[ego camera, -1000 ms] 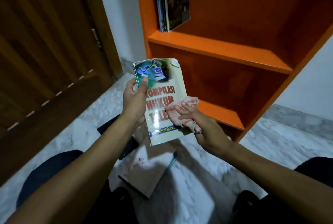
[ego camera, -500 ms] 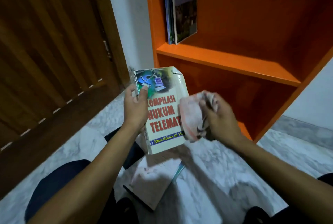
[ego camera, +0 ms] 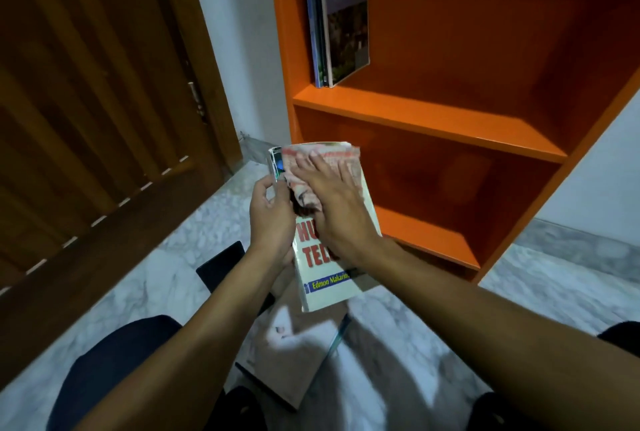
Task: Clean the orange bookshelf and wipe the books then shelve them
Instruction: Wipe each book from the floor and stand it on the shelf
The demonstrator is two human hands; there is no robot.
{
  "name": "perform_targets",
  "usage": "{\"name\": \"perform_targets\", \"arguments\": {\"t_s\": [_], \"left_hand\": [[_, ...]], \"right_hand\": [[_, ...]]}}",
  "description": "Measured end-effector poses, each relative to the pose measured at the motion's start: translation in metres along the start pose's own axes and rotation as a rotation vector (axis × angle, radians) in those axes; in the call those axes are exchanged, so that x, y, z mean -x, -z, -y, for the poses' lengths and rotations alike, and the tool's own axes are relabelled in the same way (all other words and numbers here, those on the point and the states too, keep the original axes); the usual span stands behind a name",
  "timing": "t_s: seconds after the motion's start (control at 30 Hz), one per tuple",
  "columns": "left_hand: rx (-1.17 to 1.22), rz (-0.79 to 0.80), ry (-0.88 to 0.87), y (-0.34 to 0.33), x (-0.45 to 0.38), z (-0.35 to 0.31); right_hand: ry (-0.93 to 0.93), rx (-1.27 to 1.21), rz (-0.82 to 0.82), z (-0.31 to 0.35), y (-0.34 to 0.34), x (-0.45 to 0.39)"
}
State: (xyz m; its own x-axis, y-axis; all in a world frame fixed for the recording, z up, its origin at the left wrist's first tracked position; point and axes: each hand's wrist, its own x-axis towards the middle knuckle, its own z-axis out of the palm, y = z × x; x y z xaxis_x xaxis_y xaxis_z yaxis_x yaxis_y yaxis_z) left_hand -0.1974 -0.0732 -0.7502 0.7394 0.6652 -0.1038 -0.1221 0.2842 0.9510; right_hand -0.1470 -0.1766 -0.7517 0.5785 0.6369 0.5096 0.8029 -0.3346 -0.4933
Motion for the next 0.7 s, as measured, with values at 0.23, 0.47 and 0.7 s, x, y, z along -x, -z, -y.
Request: {"name": "perform_targets", "arguments": {"t_s": [0.23, 0.47, 0.7], "left_hand": [[0.167, -0.192, 0.083, 0.018, -0.016, -0.009], [0.169, -0.236, 0.054, 0.025, -0.02, -0.026], [0.188, -0.201, 0.001, 0.029, -0.025, -0.033]], "right_hand": [[0.096, -0.178, 0.192, -0.006, -0.015, 0.064], [0.212, -0.262, 0.271, -0.019, 0.009, 0.097], [-0.294, -0.359, 0.098, -0.025, 0.04, 0.089]]}}
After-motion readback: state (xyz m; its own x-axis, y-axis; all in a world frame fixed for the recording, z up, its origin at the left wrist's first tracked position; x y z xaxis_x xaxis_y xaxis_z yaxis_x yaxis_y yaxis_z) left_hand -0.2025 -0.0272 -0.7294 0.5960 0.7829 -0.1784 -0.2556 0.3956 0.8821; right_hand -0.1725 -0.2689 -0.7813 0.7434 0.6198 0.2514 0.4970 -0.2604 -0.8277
